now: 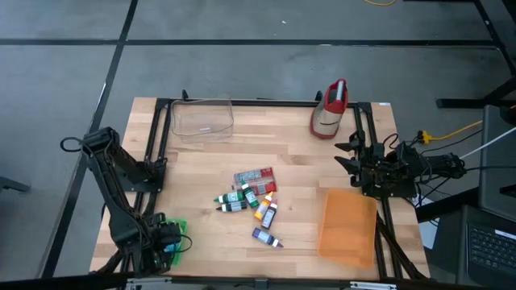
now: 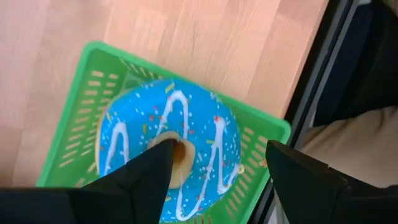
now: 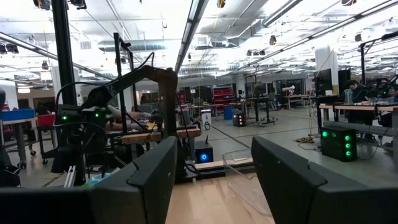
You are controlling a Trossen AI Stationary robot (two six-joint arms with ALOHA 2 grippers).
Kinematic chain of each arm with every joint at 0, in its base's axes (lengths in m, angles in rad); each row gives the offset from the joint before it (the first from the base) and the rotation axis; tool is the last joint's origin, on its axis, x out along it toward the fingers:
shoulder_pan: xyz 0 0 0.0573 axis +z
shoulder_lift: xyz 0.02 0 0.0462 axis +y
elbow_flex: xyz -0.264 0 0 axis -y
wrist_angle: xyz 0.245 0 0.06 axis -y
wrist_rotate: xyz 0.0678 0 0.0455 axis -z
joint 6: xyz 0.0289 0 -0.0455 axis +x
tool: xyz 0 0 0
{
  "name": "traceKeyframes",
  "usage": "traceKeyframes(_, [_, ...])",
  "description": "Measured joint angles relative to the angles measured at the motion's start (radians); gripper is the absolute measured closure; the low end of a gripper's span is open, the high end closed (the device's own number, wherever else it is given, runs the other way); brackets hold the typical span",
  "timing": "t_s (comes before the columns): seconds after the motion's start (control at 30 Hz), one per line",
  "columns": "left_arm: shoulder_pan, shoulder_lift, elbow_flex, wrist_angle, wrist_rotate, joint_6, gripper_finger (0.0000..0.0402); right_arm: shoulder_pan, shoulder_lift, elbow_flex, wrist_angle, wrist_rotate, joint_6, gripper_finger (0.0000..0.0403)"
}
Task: Pick & Place Food Item
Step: Put the red popcorn bag into the orange bin
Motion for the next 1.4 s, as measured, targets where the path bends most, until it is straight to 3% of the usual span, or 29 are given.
traceKeyframes(0.27, [0.031, -0.030, 0.000, 0.000, -0.016, 0.049, 0.0154, 0.000, 0.000, 0.000, 0.000, 0.000, 0.001, 0.0192])
traceKeyframes(0.6, [0.103, -0.082, 0.000, 0.043, -0.100, 0.232, 0.0158, 0.000, 0.000, 0.000, 0.000, 0.000, 0.001, 0.0192])
traceKeyframes(0.83, [0.201, -0.115, 0.001, 0.113, -0.252, 0.512, 0.0160, 0.000, 0.000, 0.000, 0.000, 0.000, 0.001, 0.0192])
traceKeyframes(1.1, [0.386, -0.109, 0.001, 0.142, -0.429, 0.846, 0.0160, 0.000, 0.000, 0.000, 0.000, 0.000, 0.001, 0.0192])
traceKeyframes(1.23, [0.470, -0.109, 0.001, 0.250, -0.499, 1.041, 0.0160, 0.000, 0.000, 0.000, 0.000, 0.000, -0.001, 0.0192])
traceKeyframes(1.4, [0.559, -0.109, -0.043, 0.464, -0.488, 1.230, 0.0160, 0.000, 0.000, 0.000, 0.000, 0.000, 0.003, 0.0192])
